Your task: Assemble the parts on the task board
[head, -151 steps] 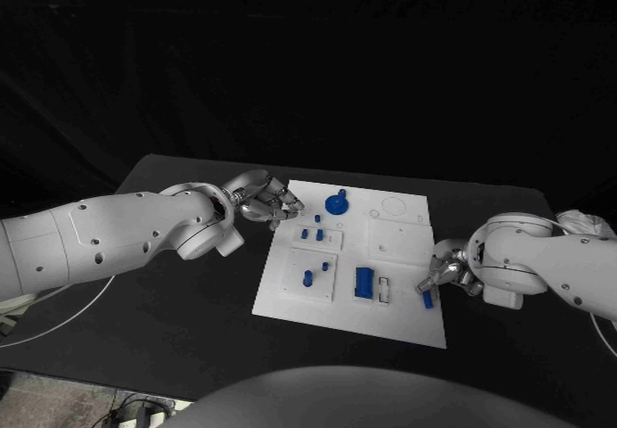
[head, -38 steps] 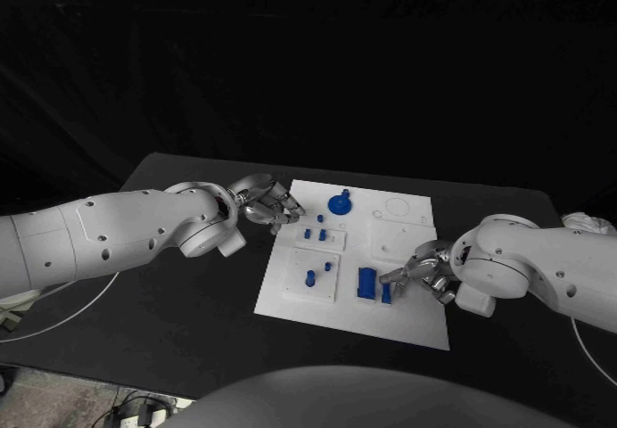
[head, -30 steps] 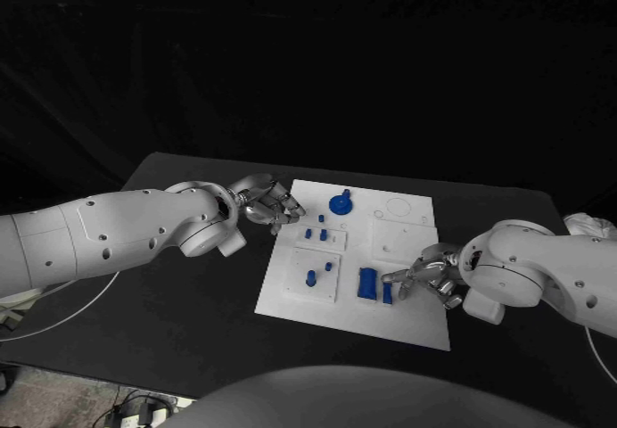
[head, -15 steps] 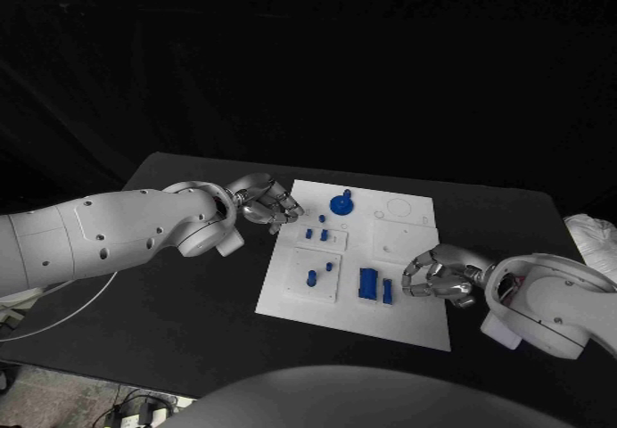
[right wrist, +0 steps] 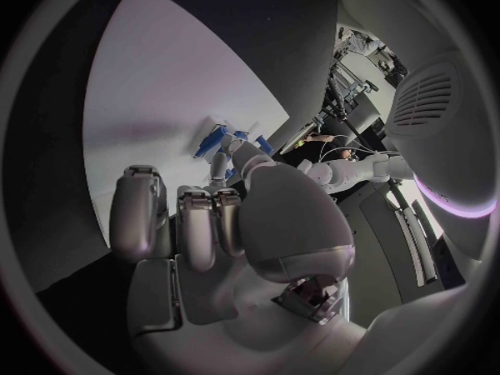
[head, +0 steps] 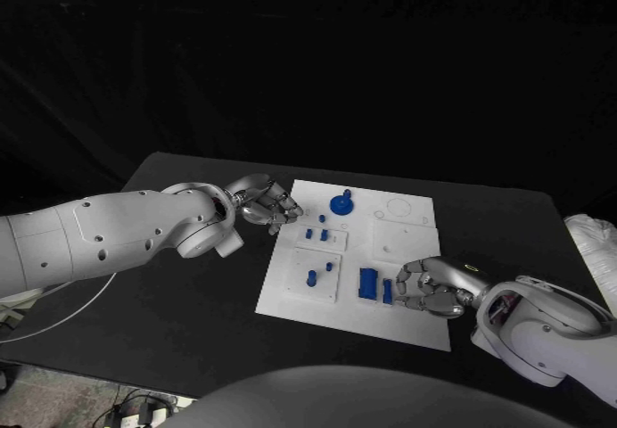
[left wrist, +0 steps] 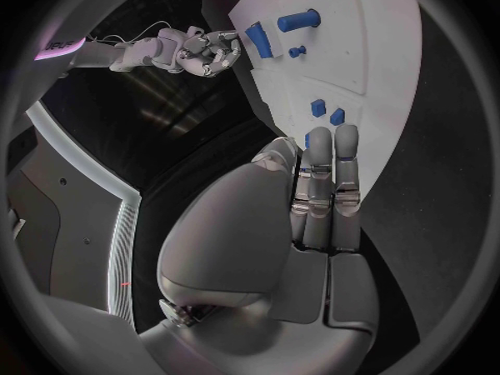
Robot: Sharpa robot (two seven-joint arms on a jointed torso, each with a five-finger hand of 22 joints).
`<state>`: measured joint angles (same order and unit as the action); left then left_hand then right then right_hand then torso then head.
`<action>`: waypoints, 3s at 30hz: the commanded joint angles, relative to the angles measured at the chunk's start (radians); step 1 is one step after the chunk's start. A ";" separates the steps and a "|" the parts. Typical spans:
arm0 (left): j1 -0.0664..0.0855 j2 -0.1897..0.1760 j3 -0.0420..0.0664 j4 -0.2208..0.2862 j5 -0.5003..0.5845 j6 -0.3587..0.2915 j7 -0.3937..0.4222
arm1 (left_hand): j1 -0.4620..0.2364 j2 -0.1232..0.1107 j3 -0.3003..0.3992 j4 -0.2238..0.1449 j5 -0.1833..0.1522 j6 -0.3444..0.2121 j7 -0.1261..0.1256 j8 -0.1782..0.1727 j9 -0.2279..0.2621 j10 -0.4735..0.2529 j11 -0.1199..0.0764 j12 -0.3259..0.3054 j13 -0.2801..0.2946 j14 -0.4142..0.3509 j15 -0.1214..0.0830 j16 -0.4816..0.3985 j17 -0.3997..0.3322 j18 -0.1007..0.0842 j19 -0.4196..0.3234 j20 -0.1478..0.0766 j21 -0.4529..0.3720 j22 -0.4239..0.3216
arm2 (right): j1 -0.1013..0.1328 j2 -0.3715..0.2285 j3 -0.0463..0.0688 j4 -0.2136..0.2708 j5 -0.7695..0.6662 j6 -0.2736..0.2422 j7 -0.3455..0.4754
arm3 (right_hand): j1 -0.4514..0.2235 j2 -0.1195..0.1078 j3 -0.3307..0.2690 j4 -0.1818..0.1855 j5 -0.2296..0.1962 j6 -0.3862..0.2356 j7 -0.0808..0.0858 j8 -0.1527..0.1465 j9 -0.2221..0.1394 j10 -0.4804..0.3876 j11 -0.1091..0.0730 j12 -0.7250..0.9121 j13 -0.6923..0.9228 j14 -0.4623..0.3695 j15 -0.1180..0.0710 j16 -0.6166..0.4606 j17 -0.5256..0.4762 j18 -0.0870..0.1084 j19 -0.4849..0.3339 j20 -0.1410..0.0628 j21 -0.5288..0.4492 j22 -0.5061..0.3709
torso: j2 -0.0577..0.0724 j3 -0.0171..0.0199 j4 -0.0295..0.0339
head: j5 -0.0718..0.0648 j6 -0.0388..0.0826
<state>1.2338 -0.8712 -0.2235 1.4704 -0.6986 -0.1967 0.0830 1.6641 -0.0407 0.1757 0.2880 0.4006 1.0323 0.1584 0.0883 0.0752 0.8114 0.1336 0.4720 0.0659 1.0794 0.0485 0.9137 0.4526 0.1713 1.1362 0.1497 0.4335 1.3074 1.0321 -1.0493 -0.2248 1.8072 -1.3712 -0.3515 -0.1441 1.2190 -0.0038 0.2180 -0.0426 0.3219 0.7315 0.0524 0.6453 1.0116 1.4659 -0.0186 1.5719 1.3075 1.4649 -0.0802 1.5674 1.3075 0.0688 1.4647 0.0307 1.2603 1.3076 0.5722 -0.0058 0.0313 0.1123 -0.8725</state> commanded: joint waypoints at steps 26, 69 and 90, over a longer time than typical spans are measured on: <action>-0.001 -0.004 0.001 0.006 0.004 0.005 0.008 | 0.004 0.002 0.009 0.001 0.005 0.009 0.000 0.007 0.002 0.008 -0.001 -0.006 -0.001 -0.006 0.002 0.005 -0.001 0.006 -0.007 -0.001 0.001 0.027 | -0.029 0.059 0.000 -0.053 -0.061 -0.025 -0.032 | 0.016 -0.013 -0.020 0.066 -0.067 -0.041 -0.027 0.177 0.125 0.105 -0.025 -0.001 0.263 0.106 -0.017 0.003 0.263 -0.002 -0.012 -0.014 -0.006 0.175 | 0.000 0.0004 0.0010 | 0.002 0.000; -0.002 -0.005 0.001 0.006 0.003 0.010 0.000 | 0.004 0.001 0.011 0.002 0.006 0.009 0.002 0.007 0.002 0.010 -0.001 -0.008 -0.001 -0.007 0.002 0.006 -0.002 0.007 -0.009 -0.001 -0.002 0.027 | -0.028 0.028 0.001 -0.029 0.068 -0.098 0.018 | 0.005 0.029 -0.074 0.142 -0.269 -0.046 -0.032 0.224 0.146 0.105 -0.028 -0.001 0.263 0.106 -0.019 0.003 0.263 0.001 -0.022 -0.016 -0.017 0.172 | 0.000 0.0003 0.0005 | 0.008 0.000; -0.003 -0.005 0.001 0.006 0.003 0.008 0.003 | 0.004 0.001 0.012 0.002 0.007 0.009 0.002 0.008 0.002 0.010 -0.001 -0.009 -0.002 -0.007 0.002 0.006 -0.003 0.007 -0.010 -0.001 -0.004 0.026 | -0.026 0.041 0.001 -0.036 0.022 -0.007 0.005 | 0.058 -0.053 0.016 0.119 0.026 -0.048 -0.015 0.170 0.084 0.105 -0.013 -0.001 0.263 0.106 -0.006 0.003 0.263 0.003 -0.033 -0.005 -0.021 0.169 | 0.000 0.0004 0.0006 | 0.005 0.000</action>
<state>1.2316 -0.8774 -0.2235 1.4737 -0.6988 -0.1956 0.0797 1.6641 -0.0407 0.1812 0.2878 0.4005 1.0362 0.1622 0.0921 0.0754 0.8148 0.1301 0.4675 0.0659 1.0794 0.0485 0.9137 0.4514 0.1713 1.1326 0.1461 0.4335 1.3073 1.0064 -1.0108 -0.2238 1.7718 -1.3194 -0.3995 -0.1373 1.2767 -0.0480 0.2361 0.0720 0.3529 0.6821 0.0289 0.8136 1.0947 1.4630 -0.0391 1.5719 1.3081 1.4663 -0.0934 1.5674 1.3076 0.0689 1.4373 0.0215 1.2430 1.3077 0.5721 -0.0054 0.0316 0.1177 -0.8725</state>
